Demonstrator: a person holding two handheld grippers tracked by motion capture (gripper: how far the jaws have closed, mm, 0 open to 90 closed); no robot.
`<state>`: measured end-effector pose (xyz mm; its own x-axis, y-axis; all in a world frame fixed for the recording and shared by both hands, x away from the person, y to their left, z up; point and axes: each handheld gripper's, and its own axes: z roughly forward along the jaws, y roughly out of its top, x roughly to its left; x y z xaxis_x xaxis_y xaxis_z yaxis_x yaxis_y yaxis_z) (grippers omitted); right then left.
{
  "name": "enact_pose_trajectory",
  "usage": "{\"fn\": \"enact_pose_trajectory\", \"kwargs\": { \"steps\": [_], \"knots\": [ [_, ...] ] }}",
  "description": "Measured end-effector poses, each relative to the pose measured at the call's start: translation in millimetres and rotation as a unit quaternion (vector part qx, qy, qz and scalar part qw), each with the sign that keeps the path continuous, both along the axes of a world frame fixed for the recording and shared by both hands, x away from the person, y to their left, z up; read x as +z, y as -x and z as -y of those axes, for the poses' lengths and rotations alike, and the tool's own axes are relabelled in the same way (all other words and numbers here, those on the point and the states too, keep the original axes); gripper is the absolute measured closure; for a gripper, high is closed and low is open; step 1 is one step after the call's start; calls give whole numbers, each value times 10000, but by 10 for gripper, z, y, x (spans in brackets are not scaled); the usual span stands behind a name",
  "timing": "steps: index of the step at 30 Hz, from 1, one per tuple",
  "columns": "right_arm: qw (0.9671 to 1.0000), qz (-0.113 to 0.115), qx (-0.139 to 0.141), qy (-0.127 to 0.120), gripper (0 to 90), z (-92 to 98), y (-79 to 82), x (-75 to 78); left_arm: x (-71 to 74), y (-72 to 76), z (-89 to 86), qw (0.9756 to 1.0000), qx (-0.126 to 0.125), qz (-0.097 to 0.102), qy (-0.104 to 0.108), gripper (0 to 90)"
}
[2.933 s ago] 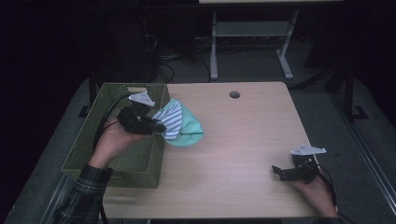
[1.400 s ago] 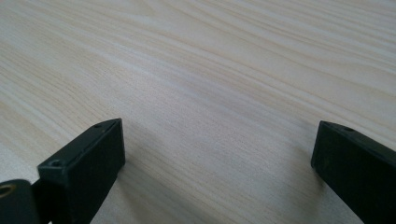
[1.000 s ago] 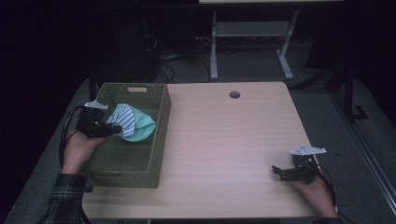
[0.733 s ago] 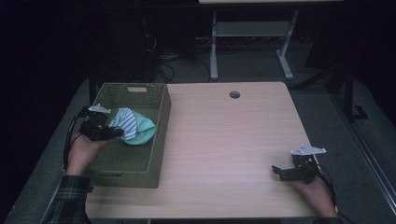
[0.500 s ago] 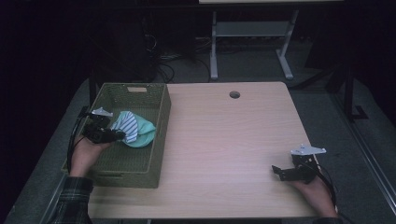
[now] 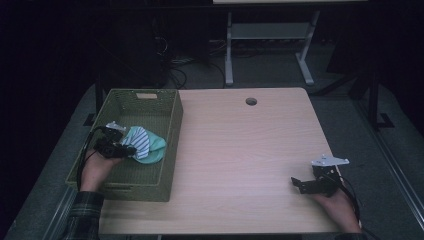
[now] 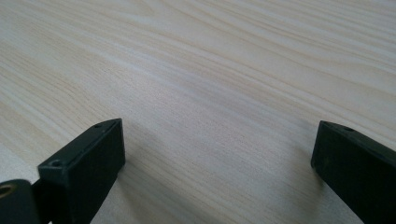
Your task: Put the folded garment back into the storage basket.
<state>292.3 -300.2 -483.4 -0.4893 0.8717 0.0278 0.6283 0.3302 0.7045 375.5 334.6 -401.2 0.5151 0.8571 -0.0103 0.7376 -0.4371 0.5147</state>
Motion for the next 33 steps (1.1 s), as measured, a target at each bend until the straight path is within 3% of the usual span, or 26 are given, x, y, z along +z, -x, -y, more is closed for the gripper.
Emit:
{"fn": "enact_pose_trajectory", "kwargs": {
  "steps": [7, 15, 20, 25, 30, 33],
  "knots": [
    [10000, -3, -2, -1, 23, 0, 1, 0, -40, -10, 3, 9998, 99, -141, -103, 726],
    [10000, 1, 2, 0, 23, 0, 0, 0, -48, -14, 1, 9998, 104, -142, -110, 665],
    [10000, -3, -1, -3, 23, 0, 1, 0, -59, -23, 8, 9996, 102, -123, -215, 540],
    [10000, -1, 1, -1, 23, 0, 0, 0, -62, -39, -9, 9997, 164, -171, -98, 444],
    [10000, -3, -4, -5, 23, 0, 0, 0, -53, -55, -25, 9995, 274, -83, -155, 310],
    [10000, 0, 1, -1, 23, 1, 0, 0, -28, -55, -40, 9995, 317, -1, -85, 245]
  ]
}}
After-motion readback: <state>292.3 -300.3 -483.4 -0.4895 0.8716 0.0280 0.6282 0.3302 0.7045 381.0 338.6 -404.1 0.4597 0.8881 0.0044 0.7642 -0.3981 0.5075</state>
